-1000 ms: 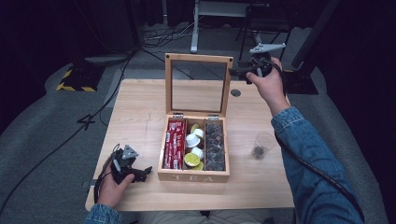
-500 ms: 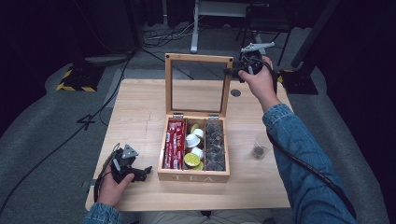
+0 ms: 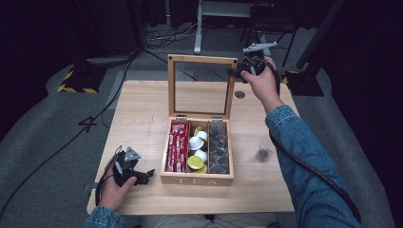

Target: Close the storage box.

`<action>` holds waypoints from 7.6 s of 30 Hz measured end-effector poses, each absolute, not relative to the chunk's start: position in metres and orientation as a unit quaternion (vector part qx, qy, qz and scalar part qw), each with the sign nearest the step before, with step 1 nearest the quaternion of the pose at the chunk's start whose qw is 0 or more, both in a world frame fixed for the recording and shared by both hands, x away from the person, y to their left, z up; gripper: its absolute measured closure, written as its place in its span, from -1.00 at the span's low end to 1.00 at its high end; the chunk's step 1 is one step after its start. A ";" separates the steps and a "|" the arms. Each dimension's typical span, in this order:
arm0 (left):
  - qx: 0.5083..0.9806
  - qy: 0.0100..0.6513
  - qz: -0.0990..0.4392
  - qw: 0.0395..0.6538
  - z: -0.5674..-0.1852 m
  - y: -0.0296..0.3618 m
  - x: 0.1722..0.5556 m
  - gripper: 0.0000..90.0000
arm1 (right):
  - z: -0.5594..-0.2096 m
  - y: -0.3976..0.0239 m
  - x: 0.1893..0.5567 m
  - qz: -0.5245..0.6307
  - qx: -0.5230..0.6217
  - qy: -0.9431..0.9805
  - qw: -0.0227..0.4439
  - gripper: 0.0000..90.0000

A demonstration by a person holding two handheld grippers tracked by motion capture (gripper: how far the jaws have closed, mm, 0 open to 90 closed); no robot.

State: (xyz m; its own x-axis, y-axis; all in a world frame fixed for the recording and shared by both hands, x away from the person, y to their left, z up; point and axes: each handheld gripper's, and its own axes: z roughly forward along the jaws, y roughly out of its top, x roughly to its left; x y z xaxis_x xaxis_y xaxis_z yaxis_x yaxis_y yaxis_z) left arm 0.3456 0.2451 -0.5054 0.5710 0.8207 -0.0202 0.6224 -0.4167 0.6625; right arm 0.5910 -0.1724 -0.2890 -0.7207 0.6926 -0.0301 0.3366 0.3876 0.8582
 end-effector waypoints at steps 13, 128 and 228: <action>0.827 0.436 0.155 0.319 -0.505 0.245 0.346 -0.99 | -0.278 -0.180 0.565 0.469 0.283 0.815 0.188 0.36; 0.828 0.436 0.154 0.318 -0.505 0.245 0.346 -0.99 | -0.412 -0.171 0.325 0.381 0.081 0.885 0.256 -0.34; 0.821 0.447 0.159 0.317 -0.506 0.250 0.344 -1.00 | -0.464 -0.395 0.406 0.363 0.416 0.819 0.156 -0.61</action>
State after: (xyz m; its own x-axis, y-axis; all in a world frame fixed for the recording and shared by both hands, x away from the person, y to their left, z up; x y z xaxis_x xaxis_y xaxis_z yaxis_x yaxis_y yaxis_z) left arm 0.3436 0.2504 -0.5056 0.5496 0.8352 -0.0215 0.6333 -0.3997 0.6627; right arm 0.4057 -0.3945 -0.4641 -0.6059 0.7942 0.0469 0.5682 0.3908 0.7242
